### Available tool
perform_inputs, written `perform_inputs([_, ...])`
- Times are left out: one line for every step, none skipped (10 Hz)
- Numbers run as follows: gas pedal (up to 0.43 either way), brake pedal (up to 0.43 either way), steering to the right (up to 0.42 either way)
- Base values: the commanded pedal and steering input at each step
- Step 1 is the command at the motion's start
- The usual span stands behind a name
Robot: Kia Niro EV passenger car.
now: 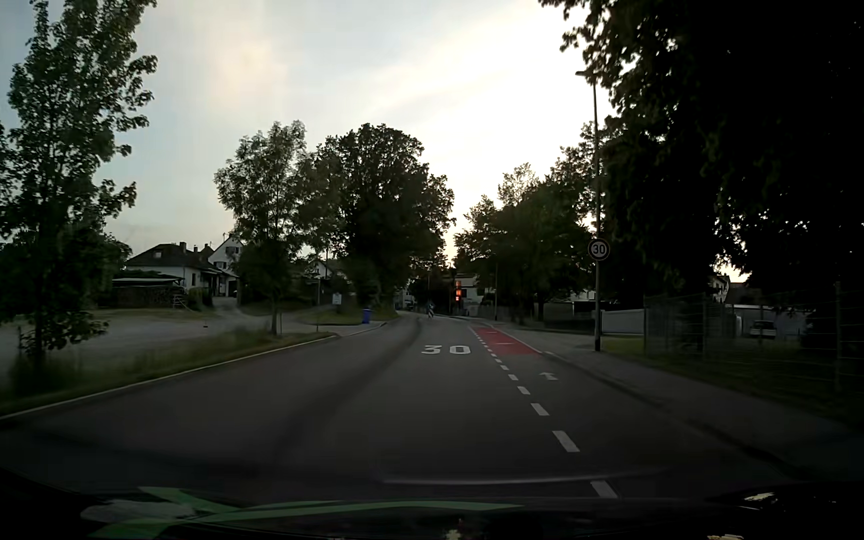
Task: Follow the waypoints while adhering to traffic rules and regulations
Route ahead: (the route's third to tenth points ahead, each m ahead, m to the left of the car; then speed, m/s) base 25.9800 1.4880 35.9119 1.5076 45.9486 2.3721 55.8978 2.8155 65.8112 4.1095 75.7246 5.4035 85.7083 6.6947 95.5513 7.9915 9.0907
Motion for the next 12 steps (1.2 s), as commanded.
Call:
perform_inputs([0.0,0.0,-0.005])
perform_inputs([0.0,0.0,-0.005])
perform_inputs([0.0,0.0,-0.005])
perform_inputs([0.0,0.0,-0.005])
perform_inputs([0.0,0.0,-0.004])
perform_inputs([0.0,0.0,-0.005])
perform_inputs([0.0,0.0,-0.005])
perform_inputs([0.0,0.0,-0.005])
perform_inputs([0.0,0.0,-0.005])
perform_inputs([0.0,0.0,-0.005])
perform_inputs([0.0,0.0,-0.005])
perform_inputs([0.059,0.0,-0.005])
